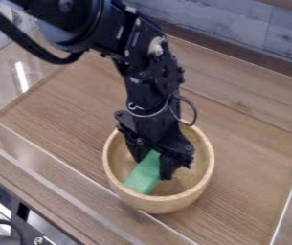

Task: Put green stick into wooden bowl

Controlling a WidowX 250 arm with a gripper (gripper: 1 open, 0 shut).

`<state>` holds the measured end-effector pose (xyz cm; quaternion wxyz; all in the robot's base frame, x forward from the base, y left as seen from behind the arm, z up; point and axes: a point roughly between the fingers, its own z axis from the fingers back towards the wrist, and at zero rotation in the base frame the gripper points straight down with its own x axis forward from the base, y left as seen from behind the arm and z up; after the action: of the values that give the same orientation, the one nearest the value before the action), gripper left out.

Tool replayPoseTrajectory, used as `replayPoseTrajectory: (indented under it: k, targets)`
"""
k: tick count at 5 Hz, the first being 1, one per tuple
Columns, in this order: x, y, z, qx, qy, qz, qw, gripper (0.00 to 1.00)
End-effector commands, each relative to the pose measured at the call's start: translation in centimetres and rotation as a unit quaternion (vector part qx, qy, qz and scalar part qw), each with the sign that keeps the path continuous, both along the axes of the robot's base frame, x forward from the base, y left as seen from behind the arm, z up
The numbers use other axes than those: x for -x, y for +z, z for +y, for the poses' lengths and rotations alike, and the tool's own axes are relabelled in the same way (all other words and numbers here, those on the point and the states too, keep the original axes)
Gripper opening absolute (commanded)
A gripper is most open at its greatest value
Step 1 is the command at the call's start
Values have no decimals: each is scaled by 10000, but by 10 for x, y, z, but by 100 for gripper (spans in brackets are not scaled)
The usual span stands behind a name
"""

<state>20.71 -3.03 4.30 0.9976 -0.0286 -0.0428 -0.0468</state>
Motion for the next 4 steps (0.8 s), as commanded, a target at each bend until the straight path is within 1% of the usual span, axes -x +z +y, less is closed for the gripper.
replayPoseTrajectory:
  k: [1,4]
  targets:
    - [3,5,2,19,-28,0,10000,0]
    - [10,5,1,66,-19,113,9999,0]
